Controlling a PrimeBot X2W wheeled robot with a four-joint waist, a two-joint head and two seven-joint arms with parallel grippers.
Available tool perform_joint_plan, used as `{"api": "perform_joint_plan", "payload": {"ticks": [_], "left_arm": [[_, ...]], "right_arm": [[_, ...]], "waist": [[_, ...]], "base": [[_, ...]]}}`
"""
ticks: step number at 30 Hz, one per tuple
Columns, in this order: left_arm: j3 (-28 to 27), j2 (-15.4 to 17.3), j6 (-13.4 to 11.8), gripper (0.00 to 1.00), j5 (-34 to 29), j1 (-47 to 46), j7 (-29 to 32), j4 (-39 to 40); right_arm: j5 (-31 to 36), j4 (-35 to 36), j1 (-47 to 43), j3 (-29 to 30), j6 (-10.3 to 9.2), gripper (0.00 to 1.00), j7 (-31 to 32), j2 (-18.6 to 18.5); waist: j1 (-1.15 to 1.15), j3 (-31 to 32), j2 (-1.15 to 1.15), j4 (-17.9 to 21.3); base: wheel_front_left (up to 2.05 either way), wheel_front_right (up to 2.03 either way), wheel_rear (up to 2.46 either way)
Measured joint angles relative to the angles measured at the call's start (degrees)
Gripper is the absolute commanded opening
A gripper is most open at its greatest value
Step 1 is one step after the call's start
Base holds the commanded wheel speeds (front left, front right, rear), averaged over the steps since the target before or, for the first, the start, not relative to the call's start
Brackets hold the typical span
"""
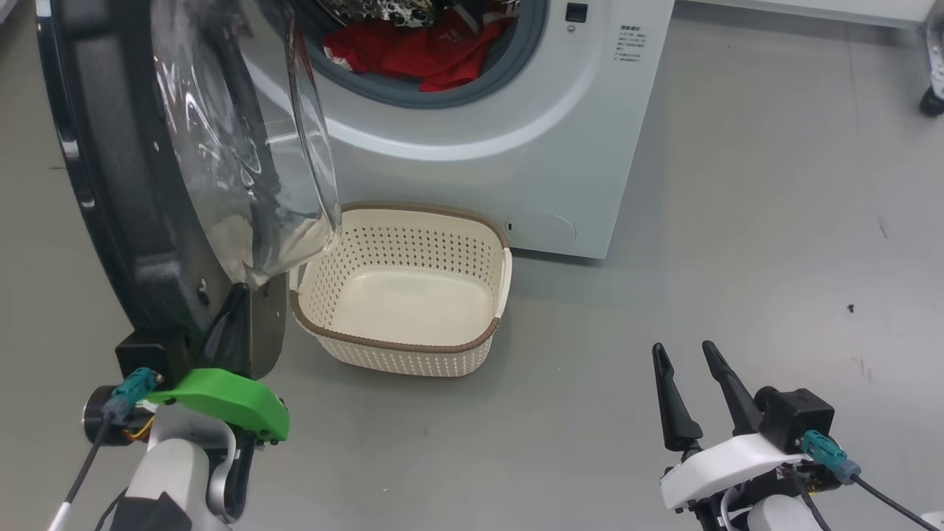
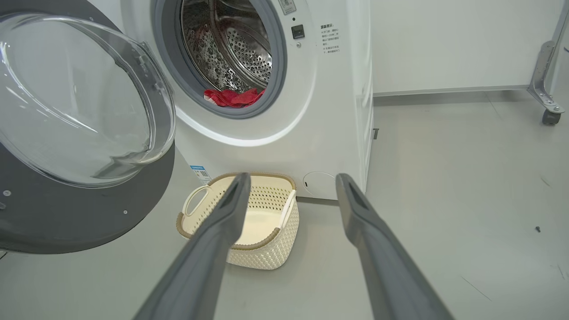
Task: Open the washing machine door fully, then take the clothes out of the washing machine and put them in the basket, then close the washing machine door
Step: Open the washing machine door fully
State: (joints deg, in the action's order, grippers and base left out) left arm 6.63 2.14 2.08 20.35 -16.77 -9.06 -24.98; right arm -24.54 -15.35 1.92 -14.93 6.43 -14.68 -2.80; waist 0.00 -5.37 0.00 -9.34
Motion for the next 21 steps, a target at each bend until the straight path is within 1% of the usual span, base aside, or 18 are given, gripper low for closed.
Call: {"api": "perform_joint_plan", "payload": {"ticks": [5, 8, 21], "left_arm": [[-2.0, 0.8, -0.2, 0.0, 0.9, 0.0, -0.7, 0.0], [-3.5, 1.4, -0.7, 0.0, 1.9, 0.0, -1.3, 0.1], [-10.6, 5.2, -1.3, 0.0, 5.3, -1.4, -2.7, 0.9]], "right_arm": [[0.5, -0.3, 0.1, -0.7, 0.03, 1.0, 0.0, 0.0], [0.6, -0.3, 0.4, -0.8, 0.04, 1.0, 0.0, 0.0], [3.1, -0.5, 3.7, -2.1, 0.05, 1.0, 0.0, -0.5]], "waist": [[0.0, -1.2, 0.0, -1.8], [0.0, -2.2, 0.0, -2.5], [0.0, -8.1, 0.0, -4.2]], "base": [[0.0, 0.0, 0.0], [0.0, 0.0, 0.0], [0.0, 0.0, 0.0]]}}
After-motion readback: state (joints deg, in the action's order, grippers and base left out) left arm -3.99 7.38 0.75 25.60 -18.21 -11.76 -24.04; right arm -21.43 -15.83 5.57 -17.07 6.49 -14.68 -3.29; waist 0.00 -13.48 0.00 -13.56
